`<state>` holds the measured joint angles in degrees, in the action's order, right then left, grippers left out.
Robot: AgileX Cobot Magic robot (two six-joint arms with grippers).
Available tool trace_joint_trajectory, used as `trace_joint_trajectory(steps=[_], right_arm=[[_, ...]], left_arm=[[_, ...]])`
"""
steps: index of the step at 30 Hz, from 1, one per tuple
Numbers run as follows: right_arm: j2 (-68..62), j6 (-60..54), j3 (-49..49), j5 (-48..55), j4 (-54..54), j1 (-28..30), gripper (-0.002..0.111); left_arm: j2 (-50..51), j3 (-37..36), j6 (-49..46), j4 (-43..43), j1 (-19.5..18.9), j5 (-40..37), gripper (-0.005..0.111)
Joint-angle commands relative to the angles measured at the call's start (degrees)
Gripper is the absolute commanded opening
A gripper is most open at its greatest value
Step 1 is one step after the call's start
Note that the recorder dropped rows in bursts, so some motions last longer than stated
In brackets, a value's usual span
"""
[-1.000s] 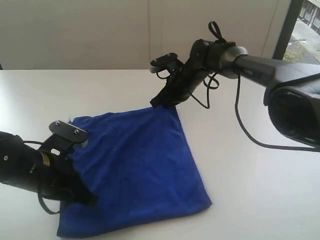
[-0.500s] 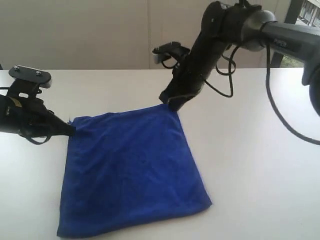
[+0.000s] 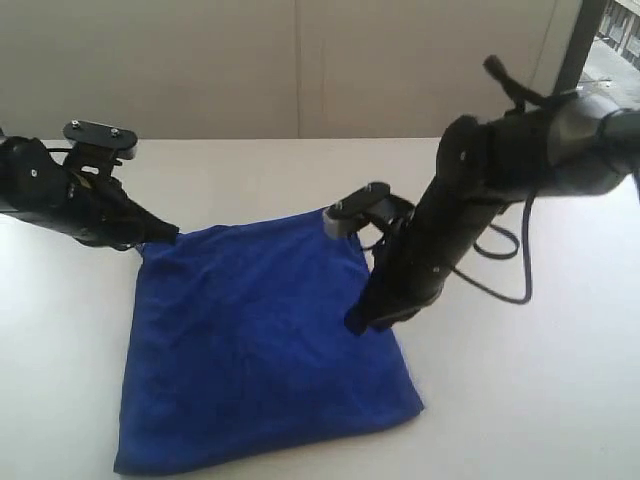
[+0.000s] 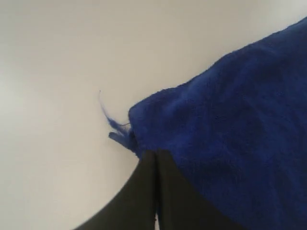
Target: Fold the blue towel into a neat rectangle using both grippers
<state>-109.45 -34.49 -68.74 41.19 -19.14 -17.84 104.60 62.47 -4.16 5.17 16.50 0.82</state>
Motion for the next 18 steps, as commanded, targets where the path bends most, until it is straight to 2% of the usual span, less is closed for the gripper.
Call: trace_joint_trajectory(steps=[1,12,18], right_arm=[[-0.1,0.2,5.2,-7.5,-0.2,-2.3,0.0],[-0.3,2.8,9.4,-10.2,3.2,-2.4,0.0],[-3.5,2.8,11.2,-10.8,3.2,-2.4,0.0]], left_arm=[[2.6,0.5,-0.5,0.3,3.0,0.6,0.0],[8.8,1.1,-2.6,-0.1,3.6,2.5,0.0],[10.3,3.4,-4.9,-0.1,3.6,0.6,0.0]])
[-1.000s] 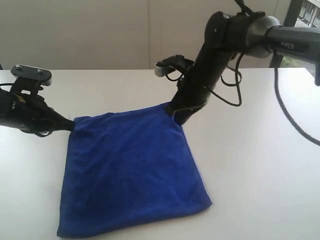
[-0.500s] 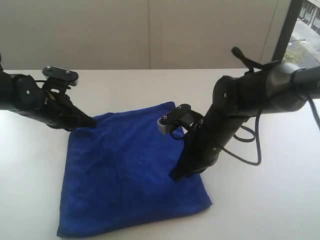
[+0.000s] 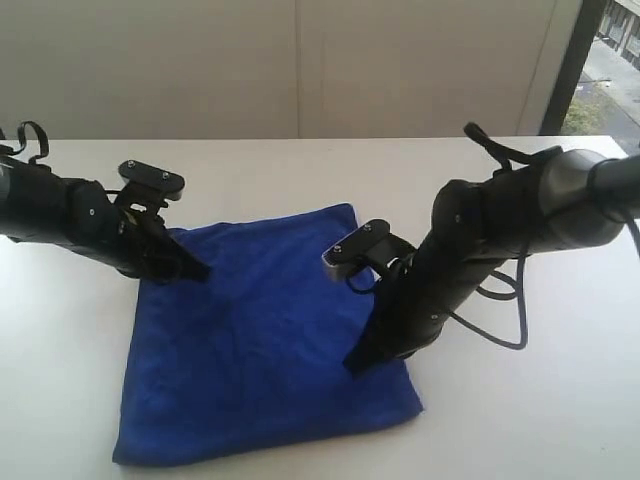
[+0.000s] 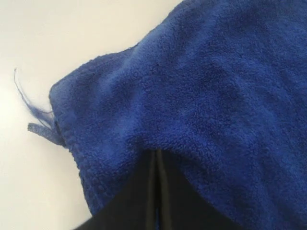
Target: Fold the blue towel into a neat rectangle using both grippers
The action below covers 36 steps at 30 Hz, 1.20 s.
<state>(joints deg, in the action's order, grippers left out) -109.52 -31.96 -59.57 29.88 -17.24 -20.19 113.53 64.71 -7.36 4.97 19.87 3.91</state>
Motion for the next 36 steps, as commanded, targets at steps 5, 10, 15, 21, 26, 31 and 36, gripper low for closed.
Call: trace_joint_trajectory(steps=[5,10,15,21,26,31,36], right_arm=[[-4.2,0.5,3.1,1.0,0.5,-1.7,0.0],[-4.2,1.6,3.1,1.5,0.5,-5.2,0.0],[-4.2,2.7,3.1,2.0,0.5,-7.3,0.0],[-4.2,4.0,3.1,2.2,1.4,-7.8,0.0],[-4.2,9.8,3.1,3.0,7.9,-7.8,0.0],[-4.2,12.8,3.1,4.3,10.9,-7.8,0.0],[-4.2,15.7,3.1,6.7,11.5,-7.8,0.0]], left_arm=[[2.1,3.5,-3.9,0.1,0.2,-4.6,0.0],[3.5,5.2,-4.9,0.1,0.2,-5.7,0.0],[5.1,6.4,-5.7,0.1,0.2,-6.7,0.0],[5.1,6.7,-6.2,0.1,0.2,-6.8,0.0],[4.6,6.7,-6.6,0.1,0.2,-8.3,0.0],[3.5,6.7,-6.8,0.1,0.2,-8.5,0.0],[3.6,6.7,-6.9,0.1,0.2,-9.3,0.0]])
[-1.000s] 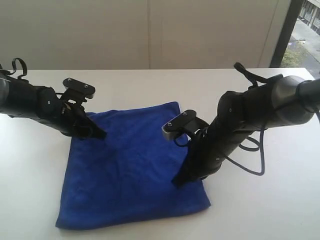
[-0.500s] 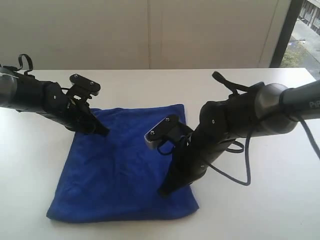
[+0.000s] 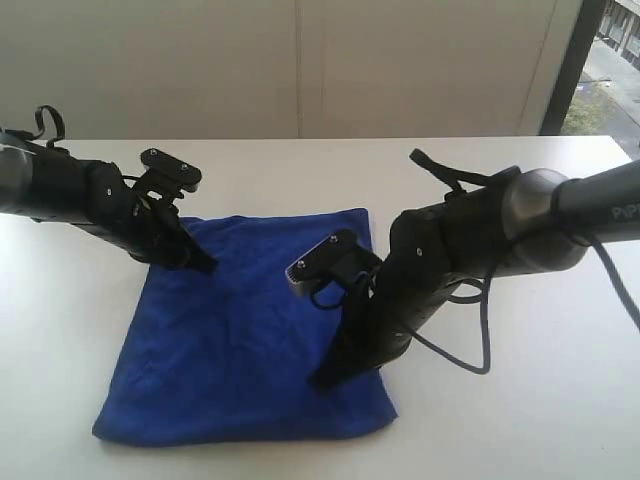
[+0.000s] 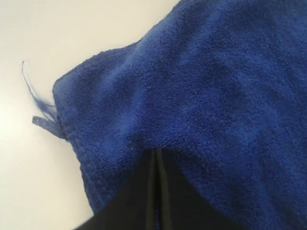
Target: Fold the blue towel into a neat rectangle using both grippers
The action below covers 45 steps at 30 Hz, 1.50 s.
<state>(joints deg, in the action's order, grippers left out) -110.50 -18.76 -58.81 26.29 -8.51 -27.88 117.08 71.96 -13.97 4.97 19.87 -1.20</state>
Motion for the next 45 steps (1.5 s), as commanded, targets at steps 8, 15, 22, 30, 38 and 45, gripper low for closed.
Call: trace_joint_trajectory(steps=[8,15,22,30,38,45], right_arm=[[-2.6,13.2,2.4,14.0,10.8,-0.1,0.0],[-1.1,14.9,2.4,15.4,11.9,-0.1,0.0],[4.3,14.9,2.3,8.2,11.7,-0.1,0.002],[10.1,14.9,2.3,5.1,11.8,-0.1,0.05],[18.6,9.2,1.1,4.9,18.1,-0.1,0.059],[26.9,0.0,2.1,14.5,16.3,-0.1,0.059]], left_arm=[[0.0,-0.5,-1.0,0.1,0.2,-4.6,0.0],[0.0,-0.5,-1.1,0.1,0.2,-4.5,0.0],[-3.2,-0.5,-1.4,0.1,0.2,-4.7,0.0],[-8.1,-0.5,-1.4,0.1,0.2,-4.9,0.026],[-17.2,-0.5,-4.6,0.1,0.2,-17.8,0.061],[-28.0,-2.3,-24.6,11.0,3.1,-43.7,0.061]])
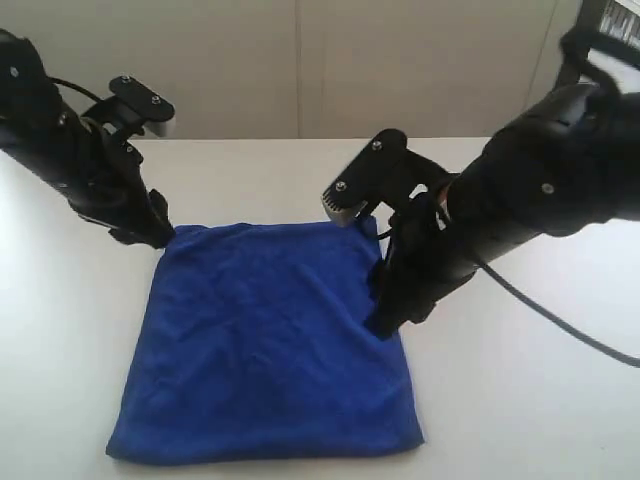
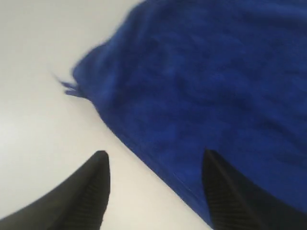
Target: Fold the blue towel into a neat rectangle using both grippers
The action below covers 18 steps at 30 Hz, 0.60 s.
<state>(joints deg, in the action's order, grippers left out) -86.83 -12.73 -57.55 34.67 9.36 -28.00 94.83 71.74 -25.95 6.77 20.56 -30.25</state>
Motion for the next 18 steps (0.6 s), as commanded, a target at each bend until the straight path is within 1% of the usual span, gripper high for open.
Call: trace_joint_trajectory(steps=[1,3,5,8,10,12,14,16,18], right_arm=[[3.6,-8.8,1.4,7.0,-2.6,0.0,0.059],[4.3,-14.7,3.2,7.0,-6.9,-0.4,0.059],[4.7,-19.0,4.9,5.9,-10.1,-1.4,0.059],[4.4,-22.0,7.1,6.0,-11.2,-4.1,0.057],[4.3,-22.2,8.8,5.7,-8.5,-6.2,0.056],[4.3,-22.2,10.1,4.6,-6.5,-7.2,0.056],[4.1,-23.7,11.0,3.1,-6.2,-7.9,0.056],[3.4,-27.1,11.8,1.3,-6.2,-8.3,0.056],[2.3,-31.6,12.6,-0.5,-6.2,-8.4,0.057]], left_arm=[[-7.0,-3.3,-15.7,12.4,3.1,-16.6,0.061],[-10.0,-6.5,-21.3,15.7,5.3,-19.7,0.058],[-12.4,-10.3,-22.6,15.7,8.0,-21.1,0.051],[-15.0,-16.1,-25.3,15.3,10.9,-20.5,0.041],[-16.3,-20.1,-26.6,15.0,12.6,-17.8,0.039],[-16.8,-23.0,-26.7,13.9,12.9,-14.4,0.041],[-16.8,-25.3,-26.3,11.7,12.9,-10.1,0.049],[-16.8,-27.2,-26.4,9.4,12.9,-7.5,0.058],[-16.8,-28.5,-26.5,8.5,12.9,-4.8,0.063]])
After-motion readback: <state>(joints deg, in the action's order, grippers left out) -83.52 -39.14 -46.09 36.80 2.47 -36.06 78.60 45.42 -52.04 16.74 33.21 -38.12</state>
